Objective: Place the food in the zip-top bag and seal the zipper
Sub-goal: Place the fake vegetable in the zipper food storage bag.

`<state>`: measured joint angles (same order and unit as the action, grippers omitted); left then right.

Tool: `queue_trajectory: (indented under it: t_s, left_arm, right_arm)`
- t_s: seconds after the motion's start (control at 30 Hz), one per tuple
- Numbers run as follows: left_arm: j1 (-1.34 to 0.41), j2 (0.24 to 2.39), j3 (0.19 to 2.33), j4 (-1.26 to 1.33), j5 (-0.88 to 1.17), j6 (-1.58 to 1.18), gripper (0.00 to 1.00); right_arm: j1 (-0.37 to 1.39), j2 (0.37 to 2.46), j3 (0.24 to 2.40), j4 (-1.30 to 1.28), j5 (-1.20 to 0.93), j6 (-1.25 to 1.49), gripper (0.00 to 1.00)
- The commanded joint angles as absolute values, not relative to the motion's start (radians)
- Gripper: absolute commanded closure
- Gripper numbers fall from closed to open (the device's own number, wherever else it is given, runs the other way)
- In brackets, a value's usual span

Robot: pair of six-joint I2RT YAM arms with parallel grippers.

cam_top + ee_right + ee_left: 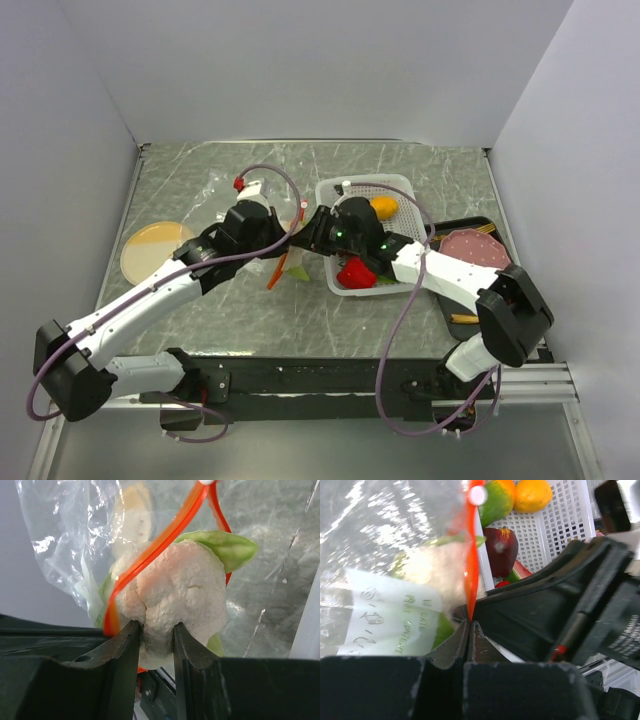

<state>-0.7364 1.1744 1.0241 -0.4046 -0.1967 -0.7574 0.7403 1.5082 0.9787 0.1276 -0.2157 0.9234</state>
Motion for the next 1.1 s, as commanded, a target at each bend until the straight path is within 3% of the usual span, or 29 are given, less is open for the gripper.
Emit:
queue_trajectory:
  t_s: [0.0,0.5,0.6,0.63,0.7,0.73,0.87,1.07]
  left_arm:
    - [-0.738,1.131,1.014,-0.397,-0.219,-0.792,0.99]
    - [-0.738,1.146,1.042,-0.367,-0.166,-0.795,0.99]
    - [-0.739,1.147,1.037,-0.350,-0.140,-0.807,0.99]
    - [-0.739,1.146,1.037,-0.341,-0.134,-0.808,0.99]
    - [-0.739,1.150,1.042,-0.342,-0.140,-0.808,0.99]
    - [-0.739,1.150,1.045,-0.354,-0.146,-0.808,0.99]
    - [-0.739,1.143,1.051,-0.377,-0.208,-0.804,0.99]
    - [-0.738,1.150,1.071,-0.420,-0.268,-0.810,0.99]
  right_arm:
    - [0.721,1.413,0.997,0.170,-0.141,0.942,0.92]
    - [0.716,1.488,1.100,-0.046,-0.159,0.881,0.87]
    - [0.719,1.506,1.098,0.026,-0.241,0.853,0.79]
    - [0.718,1.519,1.103,0.032,-0.277,0.845,0.69]
    - [0.719,1.523,1.130,0.017,-0.285,0.815,0.59]
    - [0.719,1.520,1.141,-0.029,-0.276,0.802,0.46]
    - [0.719,1.459,1.131,-0.081,-0.210,0.711,0.19]
    - [0.715,1.333,1.124,-0.189,-0.088,0.605,0.16]
